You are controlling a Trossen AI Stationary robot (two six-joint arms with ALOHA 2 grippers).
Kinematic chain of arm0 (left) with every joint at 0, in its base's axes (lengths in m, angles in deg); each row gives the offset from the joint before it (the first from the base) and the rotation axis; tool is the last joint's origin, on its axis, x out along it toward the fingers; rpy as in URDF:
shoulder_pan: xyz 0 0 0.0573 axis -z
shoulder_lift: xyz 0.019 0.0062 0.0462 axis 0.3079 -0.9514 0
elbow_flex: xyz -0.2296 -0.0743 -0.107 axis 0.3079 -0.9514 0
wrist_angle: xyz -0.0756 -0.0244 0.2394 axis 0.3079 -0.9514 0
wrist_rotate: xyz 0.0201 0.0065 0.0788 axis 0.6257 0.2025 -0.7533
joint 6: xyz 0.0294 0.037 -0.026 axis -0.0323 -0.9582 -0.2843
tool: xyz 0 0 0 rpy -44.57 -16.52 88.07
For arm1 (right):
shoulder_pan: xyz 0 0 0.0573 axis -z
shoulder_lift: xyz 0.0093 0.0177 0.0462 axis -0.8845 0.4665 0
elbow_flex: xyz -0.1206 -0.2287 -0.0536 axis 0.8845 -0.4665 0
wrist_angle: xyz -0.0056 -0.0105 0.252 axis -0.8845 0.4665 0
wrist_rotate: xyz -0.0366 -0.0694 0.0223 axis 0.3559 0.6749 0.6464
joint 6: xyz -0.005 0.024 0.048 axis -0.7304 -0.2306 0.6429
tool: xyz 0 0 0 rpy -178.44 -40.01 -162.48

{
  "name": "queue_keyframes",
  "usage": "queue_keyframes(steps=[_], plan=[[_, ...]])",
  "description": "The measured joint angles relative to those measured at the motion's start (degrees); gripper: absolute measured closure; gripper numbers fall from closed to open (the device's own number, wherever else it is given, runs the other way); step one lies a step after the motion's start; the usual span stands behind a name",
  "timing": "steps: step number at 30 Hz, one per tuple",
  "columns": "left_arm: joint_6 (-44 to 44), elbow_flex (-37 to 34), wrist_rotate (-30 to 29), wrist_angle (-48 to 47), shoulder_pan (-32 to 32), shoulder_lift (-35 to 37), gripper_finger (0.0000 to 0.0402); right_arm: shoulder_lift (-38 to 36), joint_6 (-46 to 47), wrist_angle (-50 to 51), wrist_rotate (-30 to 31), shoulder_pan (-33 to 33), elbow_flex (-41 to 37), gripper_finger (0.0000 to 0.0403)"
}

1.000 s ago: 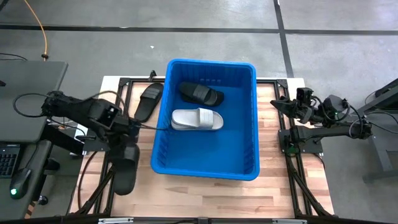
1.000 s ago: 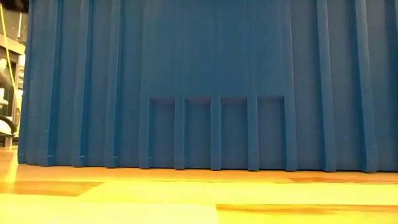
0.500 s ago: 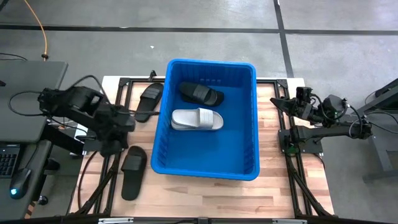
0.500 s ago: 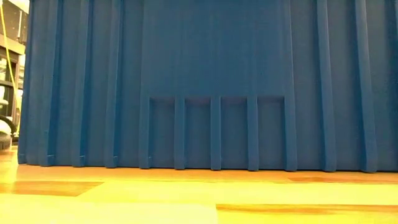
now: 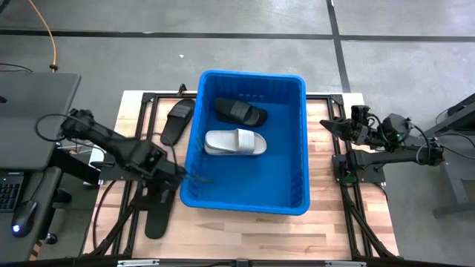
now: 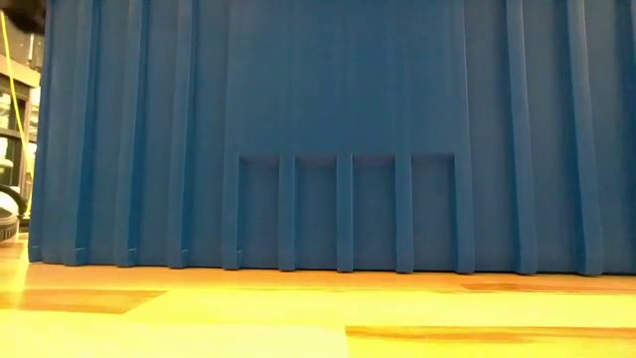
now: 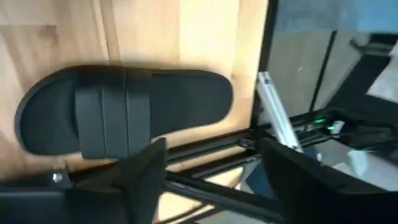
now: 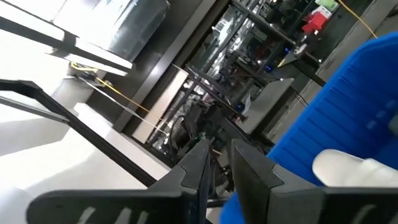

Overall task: Pick and place slides into bin
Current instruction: Put the black slide into the blue container

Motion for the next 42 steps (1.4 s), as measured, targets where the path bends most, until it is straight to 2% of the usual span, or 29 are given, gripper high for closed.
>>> queue_keyframes(steps=[3, 7, 12, 16, 23, 32, 36, 42], plan=[[3.27, -3.86, 1.17, 5.58, 2.69, -1.35, 0.0106, -0.01, 0.0, 2.07, -0.25, 0.0, 0.0, 0.0345], [6.99, -7.71, 1.3, 11.79, 6.51, -2.06, 0.0079, -0.01, 1.39, 4.83, -1.39, 0.0, 0.0, 0.0345], [14.2, -9.67, -5.75, 11.99, 10.2, -2.21, 0.0087, 0.0, 1.72, 7.05, -2.71, 0.0, 0.0, 0.0345], [18.03, -9.39, -15.25, 12.45, 13.79, -2.16, 0.0114, 0.01, 1.68, 7.76, -2.87, 0.0, 0.0, 0.0345], [27.92, -12.85, -15.34, 16.42, 19.03, -2.12, 0.0123, 0.01, 1.55, 8.37, -3.71, 0.0, 0.0, 0.0345], [37.34, -12.88, -28.19, 17.26, 26.22, -2.16, 0.0093, 0.01, 4.32, 11.64, -6.69, 0.0, 0.0, 0.0345], [42.27, -12.86, -32.82, 13.29, 28.93, -2.96, 0.009, 0.01, 4.59, 12.2, -7.72, 0.0, 0.0, 0.0345], [41.85, -12.83, -32.61, 16.1, 31.8, -9.73, 0.0089, 0.01, 5.65, 12.19, -7.83, 0.0, 0.0, 0.0345]])
